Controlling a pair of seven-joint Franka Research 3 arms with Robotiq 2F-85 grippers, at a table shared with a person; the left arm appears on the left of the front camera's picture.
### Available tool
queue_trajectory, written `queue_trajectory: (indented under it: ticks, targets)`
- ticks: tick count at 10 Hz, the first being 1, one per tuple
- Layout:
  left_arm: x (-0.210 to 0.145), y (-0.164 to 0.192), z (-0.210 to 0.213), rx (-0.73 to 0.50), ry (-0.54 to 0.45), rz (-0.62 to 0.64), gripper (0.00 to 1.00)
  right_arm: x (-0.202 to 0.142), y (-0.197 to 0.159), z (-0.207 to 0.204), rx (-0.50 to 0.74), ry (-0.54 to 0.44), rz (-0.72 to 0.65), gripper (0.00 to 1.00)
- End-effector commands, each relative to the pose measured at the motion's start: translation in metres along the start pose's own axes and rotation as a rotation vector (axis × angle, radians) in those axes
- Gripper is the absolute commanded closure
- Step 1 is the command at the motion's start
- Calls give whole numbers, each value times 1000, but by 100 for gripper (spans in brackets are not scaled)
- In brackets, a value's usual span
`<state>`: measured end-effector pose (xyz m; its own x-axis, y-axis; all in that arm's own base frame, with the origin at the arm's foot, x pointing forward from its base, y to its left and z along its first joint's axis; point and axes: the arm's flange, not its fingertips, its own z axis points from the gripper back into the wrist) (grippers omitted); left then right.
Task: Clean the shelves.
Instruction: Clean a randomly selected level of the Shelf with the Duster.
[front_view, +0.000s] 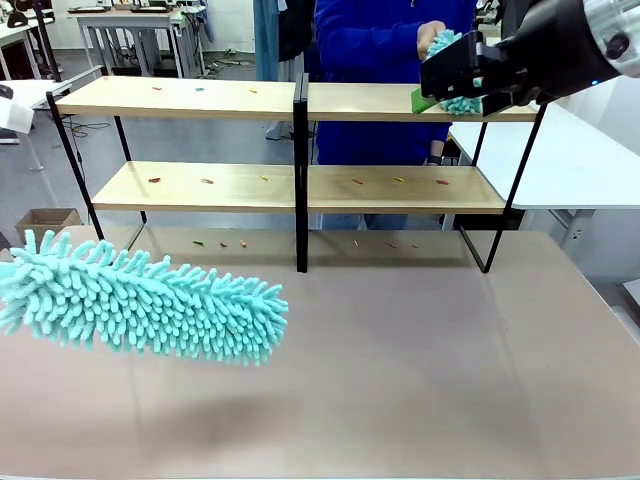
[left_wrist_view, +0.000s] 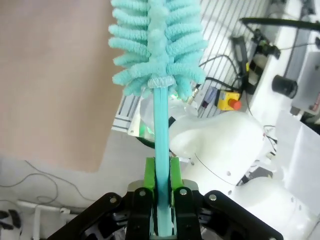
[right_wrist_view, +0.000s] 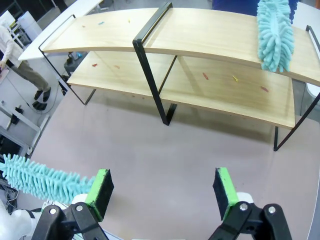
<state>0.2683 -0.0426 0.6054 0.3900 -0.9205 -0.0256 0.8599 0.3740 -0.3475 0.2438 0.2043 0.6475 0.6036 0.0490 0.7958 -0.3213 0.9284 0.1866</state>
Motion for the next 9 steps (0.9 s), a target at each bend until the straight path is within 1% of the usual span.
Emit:
queue_trajectory:
  ticks: [1, 2, 3, 4, 5, 6, 8, 9]
  targets:
    - [-2, 2, 1, -24, -2, -22, 87, 0, -1, -1, 5, -1, -4, 0]
    - [0, 0, 0, 0, 0, 0, 87, 0, -1, -1, 5, -1, -4, 0]
    - [16, -10, -7, 20, -96, 79, 87, 0, -1, -1, 5, -1, -4, 0]
    - [45, -12, -16, 59, -201, 164, 87, 0, -1, -1, 5, -1, -4, 0]
    - [72, -17, -21, 62, -289, 192, 87, 0, -1, -1, 5, -1, -4, 0]
    - [85, -20, -24, 68, -386, 251, 87, 0, -1, -1, 5, -1, -4, 0]
    - [106, -25, -34, 46, -303, 247, 87, 0, -1, -1, 5, -1, -4, 0]
    - [111, -24, -35, 47, -279, 251, 87, 0, -1, -1, 5, -1, -4, 0]
